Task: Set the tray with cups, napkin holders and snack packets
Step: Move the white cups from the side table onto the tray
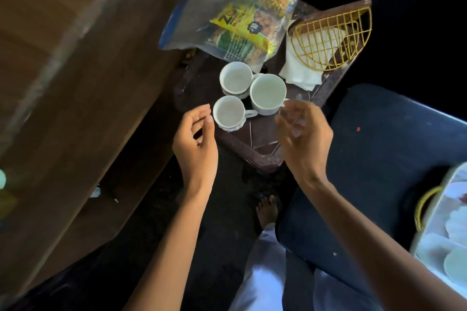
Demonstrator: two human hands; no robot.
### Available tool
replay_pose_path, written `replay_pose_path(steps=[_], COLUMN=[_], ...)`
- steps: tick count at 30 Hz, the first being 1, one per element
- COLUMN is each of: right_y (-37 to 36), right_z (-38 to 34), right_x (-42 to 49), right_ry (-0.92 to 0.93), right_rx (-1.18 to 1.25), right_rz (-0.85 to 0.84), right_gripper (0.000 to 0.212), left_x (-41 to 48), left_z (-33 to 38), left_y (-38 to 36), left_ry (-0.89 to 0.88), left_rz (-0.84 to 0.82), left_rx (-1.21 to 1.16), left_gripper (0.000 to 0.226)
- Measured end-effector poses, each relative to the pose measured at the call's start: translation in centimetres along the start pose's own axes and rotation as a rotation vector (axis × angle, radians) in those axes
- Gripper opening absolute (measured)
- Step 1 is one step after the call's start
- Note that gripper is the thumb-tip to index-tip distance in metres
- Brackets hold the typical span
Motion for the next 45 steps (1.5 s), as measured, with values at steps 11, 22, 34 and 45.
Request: replay_pose_path(steps=[11, 22, 34, 45], right_y=[-1.1, -0.1, 9.3, 23.3], right_z=[1.7, 2.8, 4.7, 9.7], right_x=[3.1, 3.8, 2.0, -1.1], right_ry=[0.152, 0.056, 0.025, 0.012], right_rx=[-0.179, -0.006, 0.023, -0.171], right_rz=[-0.066, -0.007, 0.082, 0.100], right_gripper=[0.020, 0.014, 0.014, 0.010], left_x=[-1.6, -2.7, -7.0, -21.7], left_z=[2.2, 1.9, 3.4, 3.5], left_y=[-4.6, -5.6, -8.5, -13.9], left_ry=[0.015, 0.040, 0.054, 0.165], left_rz=[-0.155, -0.217, -0.342, -0.560], left_rx=[-0.106, -0.084, -0.109, -0.065], left_gripper=[0.019, 0.020, 0.027, 0.026])
Point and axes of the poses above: each hand's wrist, its own x-axis towards the middle knuckle, its own y-axis out of the back of the hand, z = x × y, the point moved 6 cm from there along x, towards the middle knuckle, and after that the axes turned 12 degrees about z, right-handed, at the moved point
